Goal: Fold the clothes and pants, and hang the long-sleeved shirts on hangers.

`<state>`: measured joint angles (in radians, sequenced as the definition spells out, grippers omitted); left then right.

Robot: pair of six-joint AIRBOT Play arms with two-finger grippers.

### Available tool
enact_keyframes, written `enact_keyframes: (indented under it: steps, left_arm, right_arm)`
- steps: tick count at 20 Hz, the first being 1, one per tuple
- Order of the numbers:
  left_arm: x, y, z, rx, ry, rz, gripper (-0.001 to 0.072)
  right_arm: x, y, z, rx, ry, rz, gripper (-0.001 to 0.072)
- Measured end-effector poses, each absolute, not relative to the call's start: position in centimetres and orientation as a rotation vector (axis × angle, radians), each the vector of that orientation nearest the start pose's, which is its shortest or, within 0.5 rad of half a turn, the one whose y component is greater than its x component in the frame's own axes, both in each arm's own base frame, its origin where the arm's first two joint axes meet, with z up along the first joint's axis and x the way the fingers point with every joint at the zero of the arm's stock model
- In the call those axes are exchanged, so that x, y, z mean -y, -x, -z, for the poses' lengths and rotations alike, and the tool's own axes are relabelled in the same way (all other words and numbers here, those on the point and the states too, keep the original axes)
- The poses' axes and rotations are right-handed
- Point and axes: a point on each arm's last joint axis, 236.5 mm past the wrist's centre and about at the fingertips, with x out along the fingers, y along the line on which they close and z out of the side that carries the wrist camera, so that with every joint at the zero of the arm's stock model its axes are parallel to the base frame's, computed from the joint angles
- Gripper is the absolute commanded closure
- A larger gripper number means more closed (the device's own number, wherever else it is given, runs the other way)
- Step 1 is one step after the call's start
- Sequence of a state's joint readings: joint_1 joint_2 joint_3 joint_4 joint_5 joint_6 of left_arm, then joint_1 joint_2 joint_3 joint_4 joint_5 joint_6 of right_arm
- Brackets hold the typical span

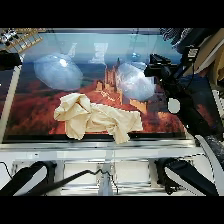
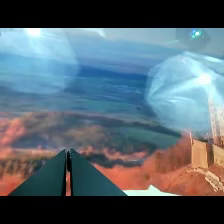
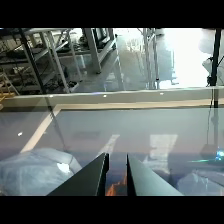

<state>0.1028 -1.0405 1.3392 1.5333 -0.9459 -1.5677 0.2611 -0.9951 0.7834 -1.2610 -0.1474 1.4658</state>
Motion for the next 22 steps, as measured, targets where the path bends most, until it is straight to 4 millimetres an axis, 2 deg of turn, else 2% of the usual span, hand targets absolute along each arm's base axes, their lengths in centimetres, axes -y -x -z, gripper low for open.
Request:
enact_keyframes:
  steps: [9,10,11,12,16,18,20,22]
  left_arm:
    - [-3.7,-42.6,-21.1,-0.641,0.061,-0.076,0.0696]
    - [-3.7,-42.6,-21.1,-0.641,0.061,-0.075,0.0598]
    - [-3.6,-42.6,-21.1,-0.641,0.061,-0.075,0.0254]
    - [-3.5,-42.6,-21.0,-0.644,0.063,-0.072,0.0004]
    - [-2.9,-42.2,-19.8,-0.684,0.077,-0.056,0.0012]
    - [-2.8,-42.0,-18.7,-0.716,0.083,-0.051,0.0012]
    - [-2.6,-41.7,-16.7,-0.777,0.087,-0.048,0.0012]
    - [-2.1,-40.8,-13.8,-0.88,0.076,-0.022,0.0012]
  right_arm:
    - [-10.9,-45.6,-18.8,-0.091,-0.19,-0.205,0.0542]
    - [-10.5,-45.7,-18.8,-0.09,-0.19,-0.196,0.0542]
    - [-10.0,-45.8,-18.9,-0.084,-0.191,-0.183,0.0542]
    - [-9.2,-46.0,-19.0,-0.076,-0.192,-0.168,0.0542]
    - [-6.7,-46.4,-19.4,-0.058,-0.196,-0.112,0.0542]
    - [-6.1,-46.5,-19.5,-0.052,-0.199,-0.1,0.0542]
    - [-5.9,-46.5,-19.7,-0.042,-0.208,-0.095,0.0542]
    - [-5.8,-46.5,-19.9,-0.039,-0.246,-0.091,0.0542]
